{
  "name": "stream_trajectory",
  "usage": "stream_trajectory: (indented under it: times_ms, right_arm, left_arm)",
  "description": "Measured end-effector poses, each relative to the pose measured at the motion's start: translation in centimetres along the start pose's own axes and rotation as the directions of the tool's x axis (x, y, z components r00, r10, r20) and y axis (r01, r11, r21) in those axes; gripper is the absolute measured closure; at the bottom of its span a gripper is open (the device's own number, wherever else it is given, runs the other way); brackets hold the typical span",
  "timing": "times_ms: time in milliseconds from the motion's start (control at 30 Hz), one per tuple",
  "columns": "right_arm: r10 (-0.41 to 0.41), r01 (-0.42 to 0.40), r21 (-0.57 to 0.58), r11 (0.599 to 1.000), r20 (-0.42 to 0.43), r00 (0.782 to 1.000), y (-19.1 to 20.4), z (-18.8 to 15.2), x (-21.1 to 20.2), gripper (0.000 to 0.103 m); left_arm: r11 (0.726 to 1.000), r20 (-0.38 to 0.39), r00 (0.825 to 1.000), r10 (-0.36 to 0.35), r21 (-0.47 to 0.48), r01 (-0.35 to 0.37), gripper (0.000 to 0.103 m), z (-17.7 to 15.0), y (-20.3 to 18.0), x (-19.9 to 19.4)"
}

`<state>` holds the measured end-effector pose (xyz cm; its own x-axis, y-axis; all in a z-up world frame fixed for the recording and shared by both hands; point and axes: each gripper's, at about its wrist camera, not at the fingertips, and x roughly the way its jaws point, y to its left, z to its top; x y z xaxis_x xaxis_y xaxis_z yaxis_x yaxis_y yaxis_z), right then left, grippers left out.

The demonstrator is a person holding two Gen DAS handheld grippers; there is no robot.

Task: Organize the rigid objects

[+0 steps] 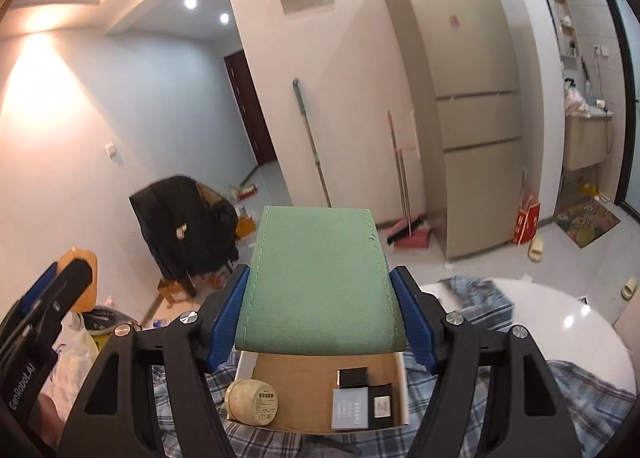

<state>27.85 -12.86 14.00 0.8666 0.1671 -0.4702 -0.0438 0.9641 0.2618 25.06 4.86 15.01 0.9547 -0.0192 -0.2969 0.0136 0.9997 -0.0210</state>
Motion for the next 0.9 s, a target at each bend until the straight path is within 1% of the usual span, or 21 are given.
stream_trajectory:
  times_ms: [67, 133, 200, 267, 333, 400, 533, 600, 633, 733, 900]
  right_arm:
    - [-0.01, 0.01, -0.009, 1.0, -0.039, 0.999, 0.1, -0.9, 2.0, 0.034]
    - [-0.014, 0.011, -0.029, 1.0, -0.085, 0.996, 0.0, -2.1, 3.9, 0.034]
    - [-0.034, 0.026, -0.059, 0.998, -0.138, 0.99, 0.0, -3.3, 6.0, 0.034]
    - [-0.026, 0.017, -0.051, 0.999, -0.185, 0.982, -0.2, -4.6, 8.2, 0.034]
    - [0.0, -0.009, -0.035, 0.999, -0.247, 0.969, -0.2, -6.0, 10.4, 0.034]
    - [0.016, -0.031, -0.048, 0.998, -0.297, 0.955, 0.1, -7.6, 12.0, 0.034]
    - [0.038, -0.061, -0.049, 0.997, -0.382, 0.924, 0.9, -10.0, 14.5, 0.034]
    - [0.024, -0.053, -0.061, 0.997, -0.41, 0.912, 1.1, -11.2, 15.2, 0.034]
    - [0.013, -0.047, -0.071, 0.996, -0.422, 0.906, 1.3, -11.7, 15.6, 0.034]
    - [-0.004, -0.041, -0.089, 0.995, -0.46, 0.888, 1.5, -12.8, 16.5, 0.034]
    - [-0.03, -0.035, -0.122, 0.992, -0.496, 0.868, 1.5, -13.8, 17.4, 0.034]
  left_arm:
    - [0.999, -0.017, 0.999, 0.036, 0.013, -0.036, 0.04, -1.1, 0.1, 2.4]
    - [0.998, -0.032, 0.998, 0.051, 0.03, -0.05, 0.04, -2.9, 0.2, 4.4]
    - [0.999, -0.098, 0.994, 0.038, 0.034, -0.035, 0.04, -4.5, 0.3, 6.9]
    - [0.998, -0.131, 0.99, 0.049, 0.044, -0.044, 0.04, -5.3, 0.4, 8.5]
    - [0.999, -0.158, 0.987, 0.038, 0.041, -0.032, 0.04, -5.7, 0.6, 9.2]
    - [0.999, -0.191, 0.981, 0.045, 0.034, -0.039, 0.04, -6.0, 0.8, 9.4]
    - [0.999, -0.201, 0.979, 0.041, 0.008, -0.04, 0.04, -6.0, 1.6, 9.4]
    - [0.999, -0.215, 0.976, 0.038, -0.009, -0.041, 0.04, -6.5, 2.2, 10.3]
    - [0.999, -0.227, 0.973, 0.037, -0.019, -0.042, 0.04, -7.0, 2.5, 10.8]
    - [0.998, -0.286, 0.957, 0.042, -0.037, -0.055, 0.04, -8.4, 3.3, 12.8]
    - [0.998, -0.353, 0.935, 0.018, -0.049, -0.037, 0.04, -10.6, 3.2, 15.0]
